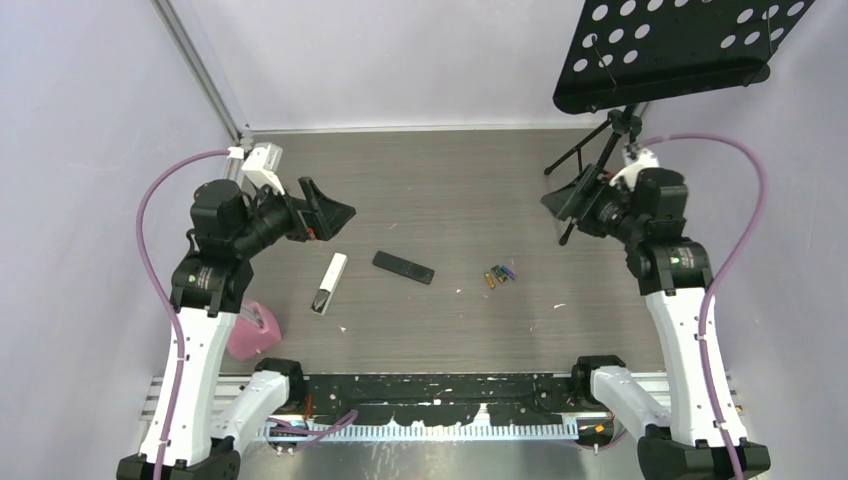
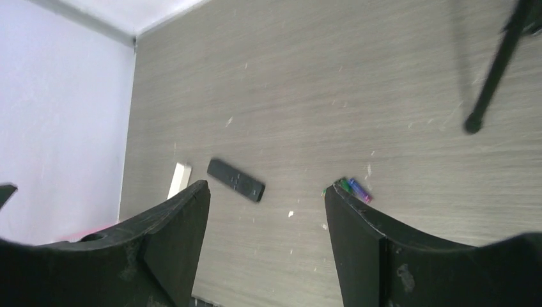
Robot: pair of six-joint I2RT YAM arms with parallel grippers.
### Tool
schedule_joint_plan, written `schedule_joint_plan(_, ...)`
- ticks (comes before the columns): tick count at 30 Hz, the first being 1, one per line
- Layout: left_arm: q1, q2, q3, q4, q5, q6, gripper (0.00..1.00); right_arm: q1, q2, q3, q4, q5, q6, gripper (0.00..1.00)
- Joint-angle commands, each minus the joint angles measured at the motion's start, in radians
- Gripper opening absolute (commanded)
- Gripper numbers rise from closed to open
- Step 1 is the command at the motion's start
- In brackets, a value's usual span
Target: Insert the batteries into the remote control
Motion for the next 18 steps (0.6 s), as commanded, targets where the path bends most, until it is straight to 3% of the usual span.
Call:
schedule_joint_plan(1, 0.006, -0.050, -0.036, 0.065, 0.042, -0.038, 1.00, 0.117, -0.019, -0.133, 0.170, -0.046, 0.052, 0.73)
schedule_joint_plan(5, 0.006, -0.062, -0.088, 0.045, 0.015, -0.055, 1.00, 0.314, 0.016, -0.205, 0.278, 0.033, 0.066, 0.77)
schedule_joint_plan(10, 0.006, -0.095, -0.151, 0.045, -0.046, -0.032, 1.00, 0.528, 0.177, -0.218, 0.410, 0.182, 0.023, 0.79)
schedule_joint_plan(13, 0.006, -0.138, -0.191, 0.073, -0.113, -0.024, 1.00, 0.635, 0.334, -0.147, 0.435, 0.240, -0.117, 0.81)
schedule_joint_plan(16, 0.006, -0.188, -0.215, 0.077, -0.253, -0.028, 1.00, 0.725, 0.480, -0.008, 0.338, 0.323, -0.288, 0.84)
schedule_joint_plan(18, 0.006, -0.194, -0.196, 0.048, -0.269, 0.004, 1.00, 0.732, 0.567, 0.087, 0.271, 0.386, -0.333, 0.84)
